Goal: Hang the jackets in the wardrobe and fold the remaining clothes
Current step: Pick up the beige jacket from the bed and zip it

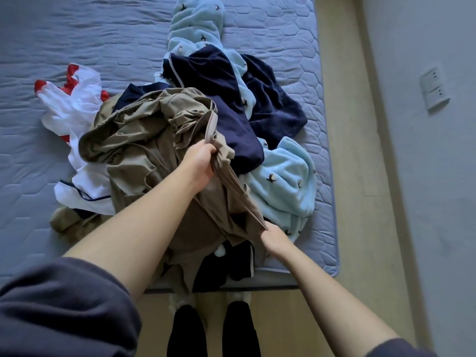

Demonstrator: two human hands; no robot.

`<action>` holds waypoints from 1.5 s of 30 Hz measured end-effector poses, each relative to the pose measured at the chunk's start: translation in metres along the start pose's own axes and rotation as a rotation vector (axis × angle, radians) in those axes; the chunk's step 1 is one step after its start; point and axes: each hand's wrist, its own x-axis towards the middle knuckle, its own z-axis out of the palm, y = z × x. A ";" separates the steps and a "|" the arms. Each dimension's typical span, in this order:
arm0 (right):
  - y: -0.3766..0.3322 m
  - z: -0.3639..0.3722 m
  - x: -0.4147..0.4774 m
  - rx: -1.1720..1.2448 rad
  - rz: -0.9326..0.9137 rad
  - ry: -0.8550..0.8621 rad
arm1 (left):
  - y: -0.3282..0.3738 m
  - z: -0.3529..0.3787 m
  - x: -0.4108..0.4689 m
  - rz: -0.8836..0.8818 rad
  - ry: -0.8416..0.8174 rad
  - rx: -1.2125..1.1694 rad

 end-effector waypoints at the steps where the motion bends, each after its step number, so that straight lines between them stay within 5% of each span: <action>1: 0.004 0.003 0.001 0.005 0.012 -0.017 | 0.004 -0.002 -0.002 0.019 -0.006 -0.040; 5: 0.018 0.011 -0.001 -0.018 0.056 0.107 | 0.016 -0.022 -0.002 0.077 0.086 -0.053; 11: -0.002 0.025 -0.017 0.133 -0.163 0.356 | -0.036 -0.052 -0.019 -0.183 0.200 0.617; 16: -0.014 0.030 -0.030 -0.077 -0.383 0.468 | -0.077 -0.045 -0.039 -0.554 -0.032 0.716; 20: -0.018 0.043 -0.042 -0.396 -0.531 0.483 | -0.084 -0.027 -0.032 -0.328 0.028 0.881; 25: -0.017 0.054 -0.050 -0.619 -0.496 0.445 | -0.075 -0.022 -0.039 -0.320 -0.068 1.157; 28: -0.019 0.063 -0.051 -0.634 -0.489 0.399 | -0.073 -0.025 -0.038 -0.274 0.010 1.326; 33: -0.008 0.063 -0.046 -0.139 -0.093 0.262 | -0.070 -0.029 -0.036 -0.333 0.021 0.510; 38: -0.013 0.061 -0.036 0.704 0.375 -0.074 | -0.069 -0.035 -0.043 -0.371 -0.015 0.339; 45: 0.004 0.054 -0.037 1.283 0.083 -0.438 | -0.061 -0.048 -0.042 -0.334 -0.005 0.321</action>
